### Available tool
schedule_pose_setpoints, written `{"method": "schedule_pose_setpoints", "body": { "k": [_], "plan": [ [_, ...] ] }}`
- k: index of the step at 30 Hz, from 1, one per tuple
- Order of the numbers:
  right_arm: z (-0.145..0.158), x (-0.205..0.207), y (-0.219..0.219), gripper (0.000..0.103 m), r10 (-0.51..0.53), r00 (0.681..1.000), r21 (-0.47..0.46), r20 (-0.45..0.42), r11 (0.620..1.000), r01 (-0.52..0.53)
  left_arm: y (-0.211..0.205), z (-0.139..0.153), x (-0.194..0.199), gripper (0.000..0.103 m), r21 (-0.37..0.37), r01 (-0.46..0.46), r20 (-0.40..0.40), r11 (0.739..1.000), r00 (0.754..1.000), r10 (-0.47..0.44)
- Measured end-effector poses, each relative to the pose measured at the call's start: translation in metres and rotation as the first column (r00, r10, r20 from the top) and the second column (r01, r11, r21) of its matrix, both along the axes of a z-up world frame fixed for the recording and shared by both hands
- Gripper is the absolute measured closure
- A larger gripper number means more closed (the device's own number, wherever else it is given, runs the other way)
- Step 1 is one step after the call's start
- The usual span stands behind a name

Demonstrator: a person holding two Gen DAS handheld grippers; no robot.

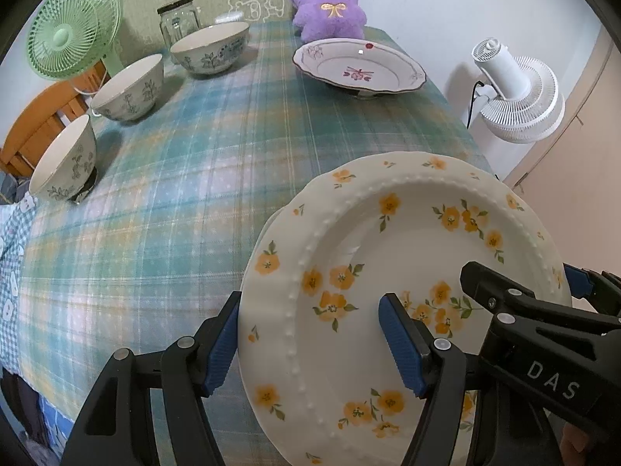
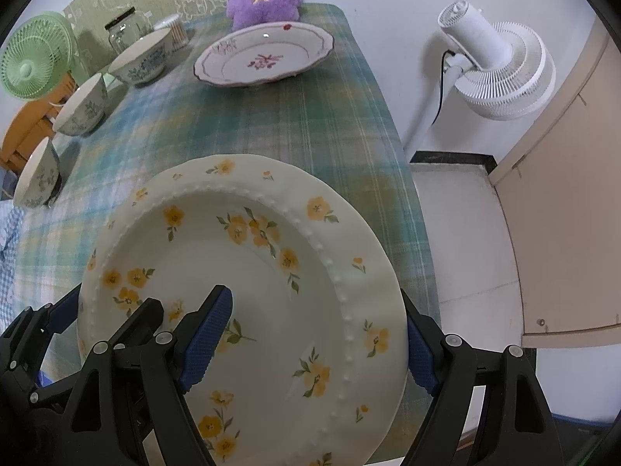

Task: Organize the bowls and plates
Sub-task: 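Lower the deep plate onto the flat plate with both grippers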

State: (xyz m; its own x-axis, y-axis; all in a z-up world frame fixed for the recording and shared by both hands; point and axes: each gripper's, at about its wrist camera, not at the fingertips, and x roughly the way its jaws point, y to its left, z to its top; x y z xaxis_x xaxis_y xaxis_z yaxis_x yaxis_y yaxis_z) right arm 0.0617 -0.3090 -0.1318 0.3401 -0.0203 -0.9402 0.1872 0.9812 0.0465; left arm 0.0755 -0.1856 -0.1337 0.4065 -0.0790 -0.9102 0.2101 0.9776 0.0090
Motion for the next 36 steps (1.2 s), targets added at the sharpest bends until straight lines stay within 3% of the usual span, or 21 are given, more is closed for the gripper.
{"method": "schedule_pose_setpoints", "body": {
  "k": [33,34,36],
  "plan": [
    [-0.022,0.005,-0.016,0.019,-0.033,0.999,0.032,-0.004,0.999,0.033,-0.018,-0.011,0.0,0.032,0.074,-0.005,0.026,0.997,1.0,0.003],
    [-0.022,0.005,-0.016,0.019,-0.034,0.999,0.033,-0.004,0.999,0.034,-0.018,-0.012,0.0,0.031,0.076,-0.004,0.026,0.997,1.0,0.002],
    [-0.022,0.005,-0.016,0.018,-0.033,0.999,0.034,-0.003,0.999,0.034,-0.02,-0.013,0.001,0.021,0.067,0.014,0.008,0.998,1.0,-0.015]
  ]
}}
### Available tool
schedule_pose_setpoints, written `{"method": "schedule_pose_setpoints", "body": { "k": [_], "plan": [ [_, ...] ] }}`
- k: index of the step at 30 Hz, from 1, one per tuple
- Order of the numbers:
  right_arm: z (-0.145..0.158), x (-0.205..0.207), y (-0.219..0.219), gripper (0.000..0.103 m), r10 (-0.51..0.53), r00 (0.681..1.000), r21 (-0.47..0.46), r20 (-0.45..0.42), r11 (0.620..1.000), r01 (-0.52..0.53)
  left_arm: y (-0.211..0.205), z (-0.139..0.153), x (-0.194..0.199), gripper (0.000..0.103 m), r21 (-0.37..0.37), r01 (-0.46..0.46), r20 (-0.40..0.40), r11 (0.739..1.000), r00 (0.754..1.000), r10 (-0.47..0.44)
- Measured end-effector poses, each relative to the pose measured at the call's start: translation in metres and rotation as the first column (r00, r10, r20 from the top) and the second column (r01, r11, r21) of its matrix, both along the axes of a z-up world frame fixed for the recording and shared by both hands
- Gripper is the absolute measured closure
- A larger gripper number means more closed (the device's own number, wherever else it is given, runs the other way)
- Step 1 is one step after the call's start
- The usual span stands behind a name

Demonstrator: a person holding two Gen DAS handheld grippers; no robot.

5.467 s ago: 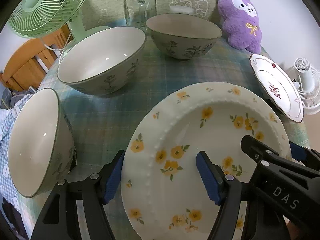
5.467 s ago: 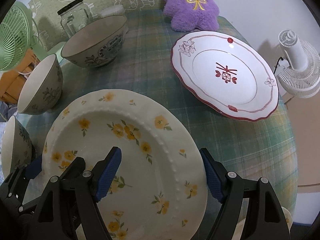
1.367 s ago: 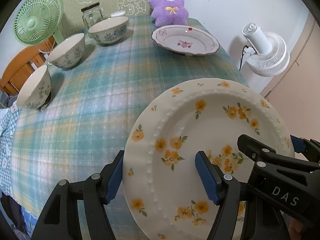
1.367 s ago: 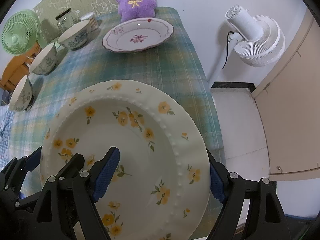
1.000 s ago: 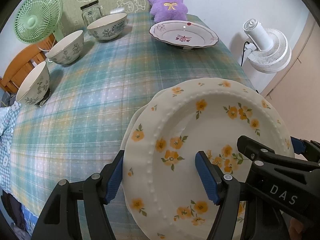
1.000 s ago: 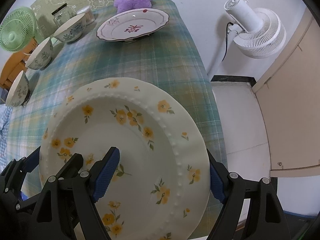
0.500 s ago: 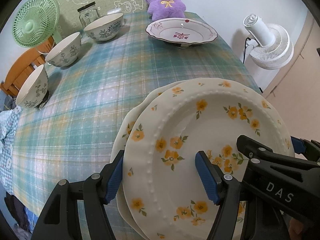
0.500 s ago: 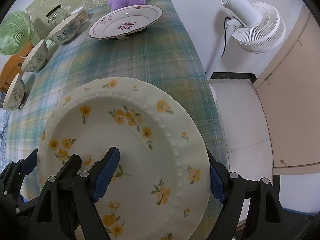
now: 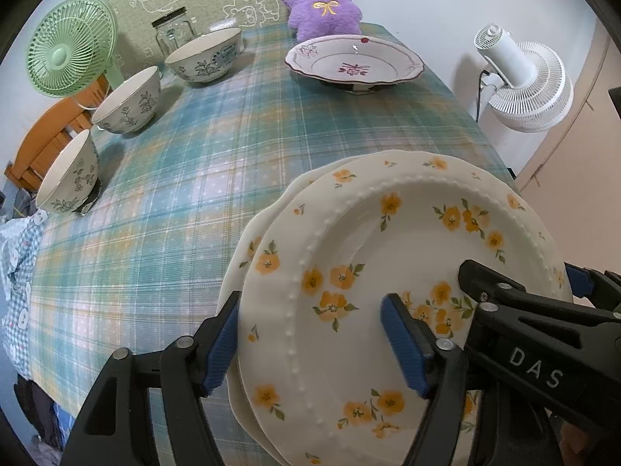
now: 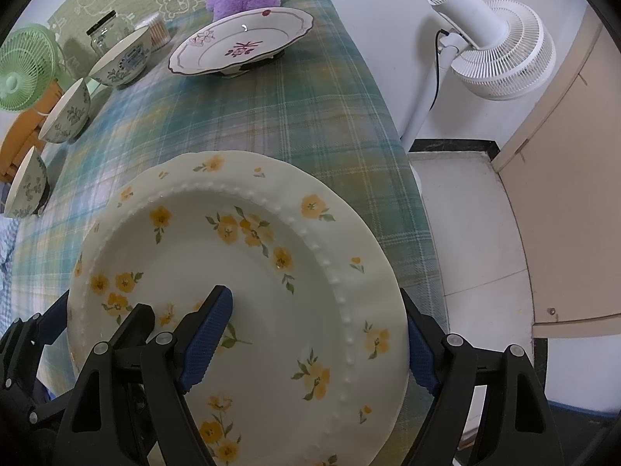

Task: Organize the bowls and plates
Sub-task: 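Lower the deep plate onto the flat plate with both grippers, then open both grippers and pull them back from the plate stack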

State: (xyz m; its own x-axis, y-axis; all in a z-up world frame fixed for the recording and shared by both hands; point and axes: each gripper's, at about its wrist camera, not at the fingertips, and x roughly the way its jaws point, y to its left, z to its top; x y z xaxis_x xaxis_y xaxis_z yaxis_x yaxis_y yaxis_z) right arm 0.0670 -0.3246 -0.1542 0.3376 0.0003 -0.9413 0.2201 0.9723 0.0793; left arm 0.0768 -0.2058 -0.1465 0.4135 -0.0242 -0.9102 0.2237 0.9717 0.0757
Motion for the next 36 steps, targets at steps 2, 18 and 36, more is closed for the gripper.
{"method": "schedule_pose_setpoints", "body": {
  "k": [2,18,36],
  "plan": [
    [-0.001,0.0,0.001,0.018,0.005,1.0,0.004,-0.001,1.0,-0.005,-0.002,0.0,0.0,0.017,0.006,0.004,-0.006,1.0,1.0,-0.004],
    [-0.004,0.008,0.004,0.012,0.006,1.0,0.037,-0.005,0.999,-0.005,-0.007,0.001,0.005,0.016,0.066,-0.007,-0.019,0.998,1.0,0.008],
    [0.002,0.017,0.013,0.009,0.052,0.999,0.005,0.0,0.999,-0.052,0.003,0.008,0.006,0.012,-0.027,0.009,-0.002,1.0,1.0,-0.009]
  ]
}}
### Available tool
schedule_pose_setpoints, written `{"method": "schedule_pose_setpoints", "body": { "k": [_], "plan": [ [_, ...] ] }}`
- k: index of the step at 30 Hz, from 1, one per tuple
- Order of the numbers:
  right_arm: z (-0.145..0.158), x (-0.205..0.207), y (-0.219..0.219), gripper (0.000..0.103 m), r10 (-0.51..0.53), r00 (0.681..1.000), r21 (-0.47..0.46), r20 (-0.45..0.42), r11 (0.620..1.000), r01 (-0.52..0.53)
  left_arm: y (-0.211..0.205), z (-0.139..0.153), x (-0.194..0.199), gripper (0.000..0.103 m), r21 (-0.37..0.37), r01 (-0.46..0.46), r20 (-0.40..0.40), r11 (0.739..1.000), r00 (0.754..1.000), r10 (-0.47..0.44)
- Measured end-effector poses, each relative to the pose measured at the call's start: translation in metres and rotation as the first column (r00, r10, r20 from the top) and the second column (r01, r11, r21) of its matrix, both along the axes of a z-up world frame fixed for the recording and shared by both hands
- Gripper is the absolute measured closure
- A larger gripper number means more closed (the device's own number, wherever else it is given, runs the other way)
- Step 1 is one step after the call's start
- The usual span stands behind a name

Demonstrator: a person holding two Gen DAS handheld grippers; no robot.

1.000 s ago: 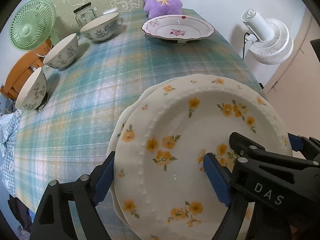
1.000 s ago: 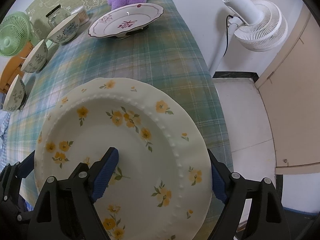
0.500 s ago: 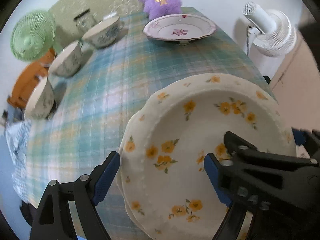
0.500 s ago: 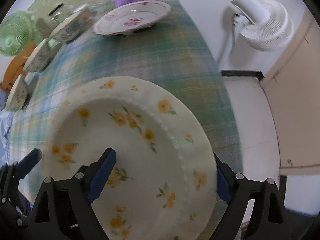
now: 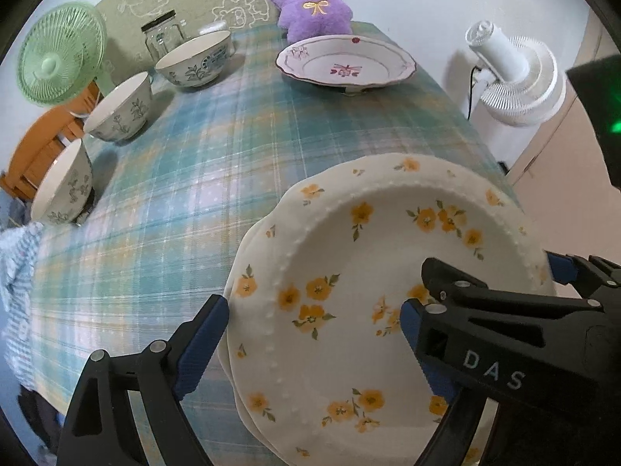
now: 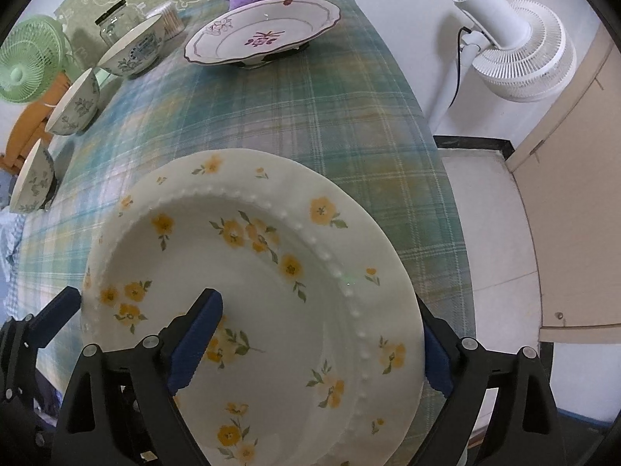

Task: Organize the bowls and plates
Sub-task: 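Open both grippers and pull them back from the plate stack, then move both grippers toward the white red-flower plate's rim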

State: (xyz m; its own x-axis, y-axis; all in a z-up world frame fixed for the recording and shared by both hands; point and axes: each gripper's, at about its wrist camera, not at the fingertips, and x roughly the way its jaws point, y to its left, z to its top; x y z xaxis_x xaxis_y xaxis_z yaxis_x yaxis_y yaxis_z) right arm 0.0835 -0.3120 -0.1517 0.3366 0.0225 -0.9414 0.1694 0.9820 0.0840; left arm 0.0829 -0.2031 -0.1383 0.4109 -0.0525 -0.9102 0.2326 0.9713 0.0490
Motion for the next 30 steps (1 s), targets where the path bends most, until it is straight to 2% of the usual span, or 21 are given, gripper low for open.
{"method": "schedule_pose_setpoints", "body": {
  "k": [3,11,17,23,30],
  "plan": [
    [0.016,0.0,0.007,0.009,0.032,0.998,-0.045,0.056,0.999,-0.03,0.006,0.008,0.001,0.012,-0.034,-0.021,0.012,0.999,1.0,0.021],
    [0.062,-0.006,0.017,0.009,0.022,0.989,-0.056,0.143,0.998,-0.014,0.023,0.045,0.001,0.012,-0.098,-0.025,0.064,0.995,0.997,0.032],
    [0.097,-0.015,0.026,0.009,-0.001,0.979,-0.08,0.202,0.997,0.017,0.031,0.074,-0.005,0.012,-0.106,0.001,0.129,0.994,0.992,0.013],
    [0.128,-0.02,0.037,0.009,-0.025,0.969,-0.063,0.244,0.997,0.042,0.043,0.103,-0.002,0.012,-0.092,0.012,0.186,0.996,0.983,0.005],
    [0.163,-0.02,0.056,0.009,-0.006,0.954,-0.117,0.3,0.992,0.043,0.06,0.126,0.006,0.013,-0.135,0.029,0.215,0.99,0.977,0.001]
  ]
}}
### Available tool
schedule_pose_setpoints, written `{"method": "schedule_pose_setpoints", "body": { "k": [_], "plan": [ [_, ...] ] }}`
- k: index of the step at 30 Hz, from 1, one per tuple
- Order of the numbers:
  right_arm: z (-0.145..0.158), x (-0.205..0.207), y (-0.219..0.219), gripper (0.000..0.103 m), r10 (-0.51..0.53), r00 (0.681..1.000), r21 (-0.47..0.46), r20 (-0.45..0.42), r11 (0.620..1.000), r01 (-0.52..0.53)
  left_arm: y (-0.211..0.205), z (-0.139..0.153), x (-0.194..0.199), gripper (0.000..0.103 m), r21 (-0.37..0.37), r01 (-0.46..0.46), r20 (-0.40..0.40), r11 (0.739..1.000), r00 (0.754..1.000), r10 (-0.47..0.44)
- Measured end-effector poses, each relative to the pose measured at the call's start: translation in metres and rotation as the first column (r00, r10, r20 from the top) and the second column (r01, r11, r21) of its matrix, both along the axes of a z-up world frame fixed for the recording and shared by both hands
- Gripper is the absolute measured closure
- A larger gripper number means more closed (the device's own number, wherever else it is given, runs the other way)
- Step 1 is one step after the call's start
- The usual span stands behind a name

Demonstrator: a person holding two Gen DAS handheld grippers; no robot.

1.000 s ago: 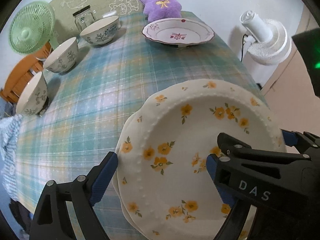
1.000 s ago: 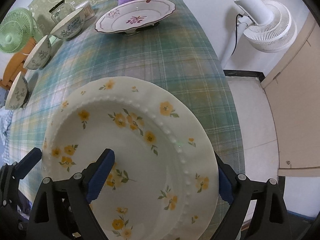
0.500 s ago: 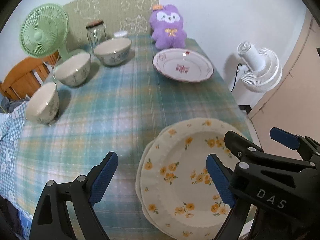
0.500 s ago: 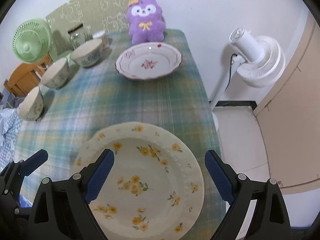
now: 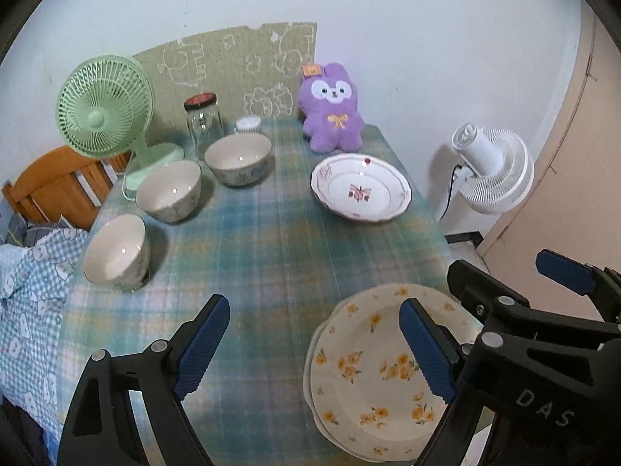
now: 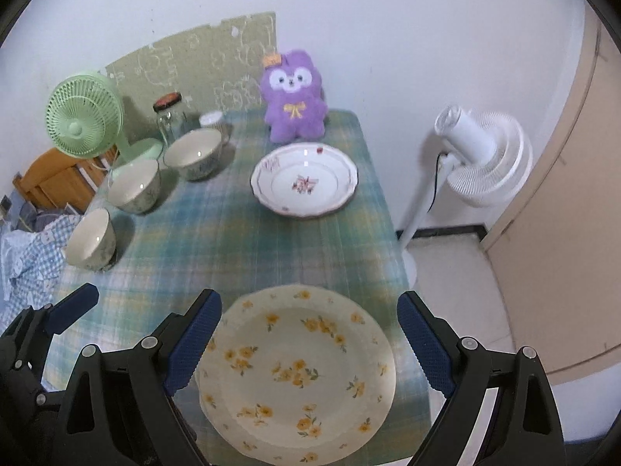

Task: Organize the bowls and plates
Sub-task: 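Move both grippers toward the white red-flower plate's rim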

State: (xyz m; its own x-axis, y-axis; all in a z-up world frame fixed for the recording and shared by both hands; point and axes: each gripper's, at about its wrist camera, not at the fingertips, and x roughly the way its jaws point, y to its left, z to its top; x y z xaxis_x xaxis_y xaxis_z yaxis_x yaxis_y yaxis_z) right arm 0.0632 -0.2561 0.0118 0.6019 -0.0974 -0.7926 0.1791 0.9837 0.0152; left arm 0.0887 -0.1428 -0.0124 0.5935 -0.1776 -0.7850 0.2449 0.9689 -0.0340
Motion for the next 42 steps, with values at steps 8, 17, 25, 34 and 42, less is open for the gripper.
{"method": "schedule_pose_setpoints", "body": {
  "k": [8,17,25,34,42],
  "plan": [
    [0.018,0.013,0.005,0.009,0.01,0.999,0.008,0.035,1.0,-0.01,0.005,0.014,0.019,0.015,-0.005,-0.014,0.026,1.0,1.0,0.015],
    [0.016,0.053,-0.011,0.021,0.058,0.998,0.023,0.031,0.998,-0.059,-0.011,0.008,0.053,0.021,0.012,-0.063,0.025,0.998,0.998,0.062],
    [0.004,0.094,-0.033,0.022,0.083,0.995,0.017,0.05,0.996,-0.084,-0.032,-0.003,0.087,0.025,0.011,-0.108,0.045,0.994,0.993,0.108],
    [-0.029,0.144,-0.062,0.022,0.07,0.996,0.036,0.054,0.997,-0.072,-0.059,-0.03,0.135,0.026,0.036,-0.132,0.048,0.991,0.99,0.13],
    [-0.065,0.184,-0.084,0.022,0.035,0.998,0.041,0.056,0.998,-0.037,-0.081,-0.065,0.172,0.03,0.025,-0.156,0.036,0.987,0.987,0.155]
  ]
}}
